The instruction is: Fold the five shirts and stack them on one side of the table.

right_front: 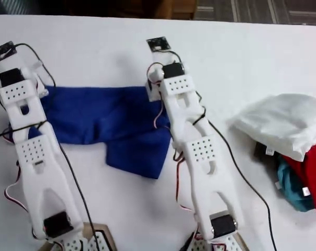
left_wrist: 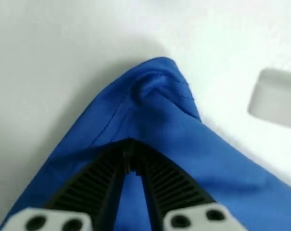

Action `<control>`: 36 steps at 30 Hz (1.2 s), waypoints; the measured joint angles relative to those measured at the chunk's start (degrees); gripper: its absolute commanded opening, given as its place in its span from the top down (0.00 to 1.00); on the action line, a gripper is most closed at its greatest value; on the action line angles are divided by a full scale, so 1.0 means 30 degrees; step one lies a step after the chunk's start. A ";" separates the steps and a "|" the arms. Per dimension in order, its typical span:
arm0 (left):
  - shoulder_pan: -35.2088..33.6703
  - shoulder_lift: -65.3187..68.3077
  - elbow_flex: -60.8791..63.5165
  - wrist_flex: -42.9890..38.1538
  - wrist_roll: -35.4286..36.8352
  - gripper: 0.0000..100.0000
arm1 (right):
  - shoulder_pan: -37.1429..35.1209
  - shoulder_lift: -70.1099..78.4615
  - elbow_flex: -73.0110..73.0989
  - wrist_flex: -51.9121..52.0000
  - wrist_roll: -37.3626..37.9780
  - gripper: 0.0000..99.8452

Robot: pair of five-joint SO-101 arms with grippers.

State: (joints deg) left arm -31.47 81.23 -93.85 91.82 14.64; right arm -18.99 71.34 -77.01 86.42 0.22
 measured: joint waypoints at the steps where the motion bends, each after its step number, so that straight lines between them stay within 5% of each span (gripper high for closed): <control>1: -0.0029 0.0029 -0.0029 0.0000 0.0352 0.98 | 0.0117 0.0000 0.0000 0.0000 -0.0293 0.98; 36: -0.0879 -0.1348 -0.0293 -0.4015 0.0967 0.98 | 0.0440 -0.0029 -0.0176 0.0498 -0.0557 0.98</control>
State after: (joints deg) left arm -34.11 77.19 -94.73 79.78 17.54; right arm -17.67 71.25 -77.54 87.91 -1.45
